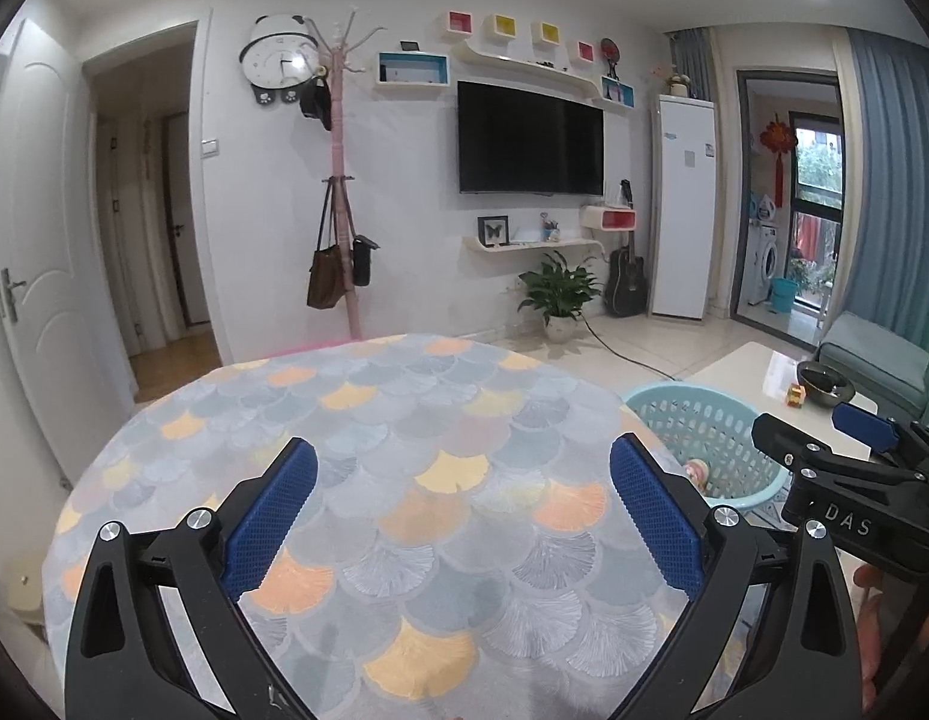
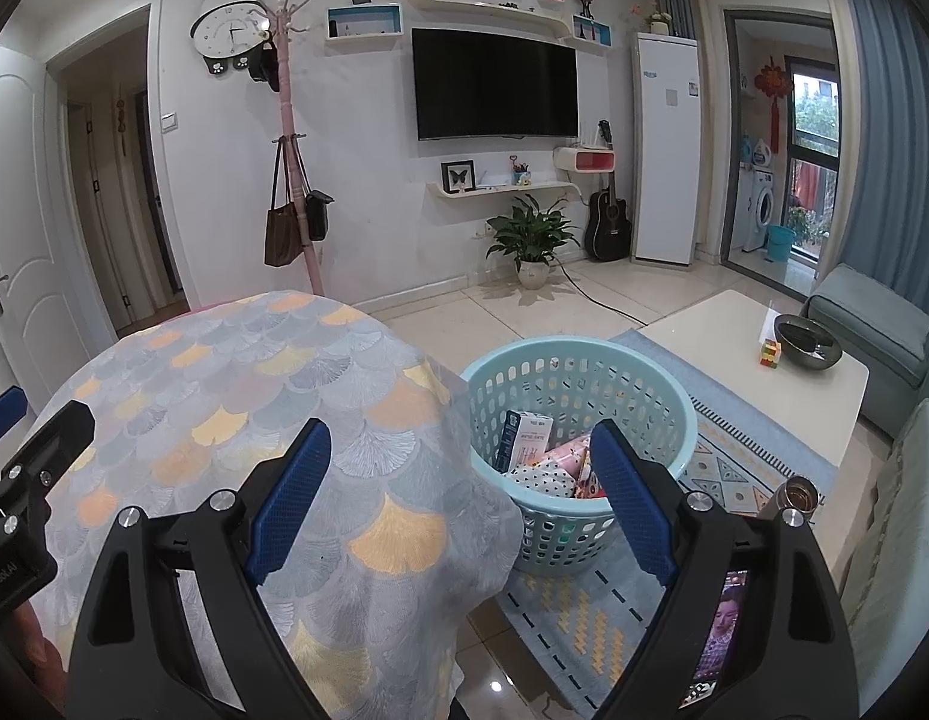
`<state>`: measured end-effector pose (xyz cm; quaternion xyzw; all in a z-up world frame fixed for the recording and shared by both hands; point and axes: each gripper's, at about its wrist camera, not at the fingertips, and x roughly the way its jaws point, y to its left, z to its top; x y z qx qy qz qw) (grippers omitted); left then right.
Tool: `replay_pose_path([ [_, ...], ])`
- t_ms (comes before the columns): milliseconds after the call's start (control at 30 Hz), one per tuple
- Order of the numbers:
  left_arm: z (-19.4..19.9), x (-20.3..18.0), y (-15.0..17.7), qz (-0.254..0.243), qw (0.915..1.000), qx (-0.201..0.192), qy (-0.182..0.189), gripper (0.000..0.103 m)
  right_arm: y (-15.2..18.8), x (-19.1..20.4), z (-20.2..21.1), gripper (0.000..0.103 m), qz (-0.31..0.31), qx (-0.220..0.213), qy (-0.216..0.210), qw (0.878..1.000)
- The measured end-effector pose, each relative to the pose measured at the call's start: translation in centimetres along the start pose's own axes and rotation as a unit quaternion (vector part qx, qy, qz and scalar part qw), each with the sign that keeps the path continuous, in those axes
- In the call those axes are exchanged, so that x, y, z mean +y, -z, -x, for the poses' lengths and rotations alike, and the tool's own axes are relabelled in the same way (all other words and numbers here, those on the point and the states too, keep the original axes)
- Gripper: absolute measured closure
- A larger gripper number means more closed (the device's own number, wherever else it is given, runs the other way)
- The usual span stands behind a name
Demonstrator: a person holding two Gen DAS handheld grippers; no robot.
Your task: Collect trash
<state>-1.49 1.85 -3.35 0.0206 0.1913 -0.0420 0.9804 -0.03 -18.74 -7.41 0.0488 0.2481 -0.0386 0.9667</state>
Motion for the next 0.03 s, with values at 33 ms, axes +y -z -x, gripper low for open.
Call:
replay_pose_path([
  [33, 0.08, 0.06, 0.03, 0.001, 1.0, 0.0, -0.001, 0.008, -0.03, 0.02, 0.05, 0.019, -0.001, 0.0, 0.0, 1.0],
])
